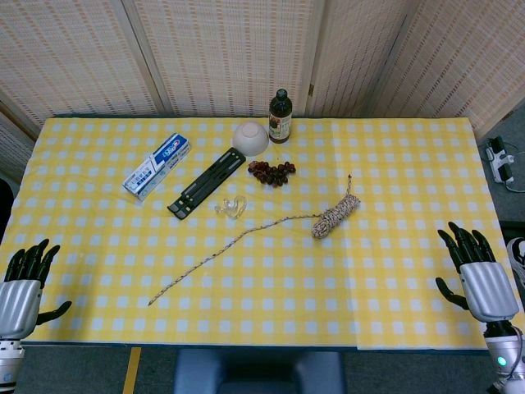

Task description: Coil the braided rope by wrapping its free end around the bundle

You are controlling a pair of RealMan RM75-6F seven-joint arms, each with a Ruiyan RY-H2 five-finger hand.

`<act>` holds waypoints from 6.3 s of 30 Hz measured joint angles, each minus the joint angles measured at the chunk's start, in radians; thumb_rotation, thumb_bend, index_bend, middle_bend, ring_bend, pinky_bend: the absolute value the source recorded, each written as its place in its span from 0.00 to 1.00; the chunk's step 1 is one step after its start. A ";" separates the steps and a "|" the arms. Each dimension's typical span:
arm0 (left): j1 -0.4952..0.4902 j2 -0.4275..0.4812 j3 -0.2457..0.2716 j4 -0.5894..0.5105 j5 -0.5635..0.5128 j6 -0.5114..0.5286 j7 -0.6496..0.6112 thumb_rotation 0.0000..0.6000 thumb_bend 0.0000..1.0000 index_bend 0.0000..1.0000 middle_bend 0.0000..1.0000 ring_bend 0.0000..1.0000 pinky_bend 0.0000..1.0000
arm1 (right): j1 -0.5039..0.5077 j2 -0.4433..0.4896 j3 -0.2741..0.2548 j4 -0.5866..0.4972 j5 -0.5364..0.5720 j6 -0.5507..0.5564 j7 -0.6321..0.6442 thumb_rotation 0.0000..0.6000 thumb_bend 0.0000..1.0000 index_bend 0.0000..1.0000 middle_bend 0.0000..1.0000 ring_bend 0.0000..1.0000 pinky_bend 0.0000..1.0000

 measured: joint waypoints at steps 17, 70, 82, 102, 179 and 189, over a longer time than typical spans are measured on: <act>0.008 0.004 0.004 -0.011 0.001 0.008 -0.001 1.00 0.13 0.13 0.03 0.02 0.00 | 0.349 -0.042 0.101 0.075 0.092 -0.458 -0.056 1.00 0.36 0.04 0.11 0.11 0.00; 0.008 -0.008 0.006 0.031 -0.053 -0.051 -0.048 1.00 0.14 0.14 0.03 0.02 0.00 | 0.741 -0.486 0.074 0.712 0.238 -0.814 -0.076 1.00 0.42 0.54 0.43 0.43 0.30; 0.000 -0.007 -0.001 0.044 -0.038 -0.043 -0.067 1.00 0.14 0.16 0.04 0.04 0.00 | 0.738 -0.479 0.067 0.691 0.219 -0.773 -0.051 1.00 0.63 0.75 0.59 0.62 0.49; -0.192 -0.052 -0.046 0.052 0.090 -0.172 -0.123 1.00 0.20 0.47 0.57 0.55 0.54 | 0.659 -0.237 0.063 0.230 0.155 -0.560 -0.123 1.00 0.65 0.78 0.62 0.66 0.54; -0.353 -0.369 -0.026 0.128 -0.252 -0.439 0.261 1.00 0.42 0.50 0.81 0.74 0.72 | 0.597 -0.206 0.046 0.175 0.199 -0.526 -0.140 1.00 0.65 0.78 0.62 0.66 0.54; -0.359 -0.379 -0.018 0.144 -0.255 -0.442 0.241 1.00 0.45 0.55 0.81 0.74 0.72 | 0.596 -0.209 0.045 0.180 0.205 -0.531 -0.145 1.00 0.65 0.78 0.62 0.67 0.54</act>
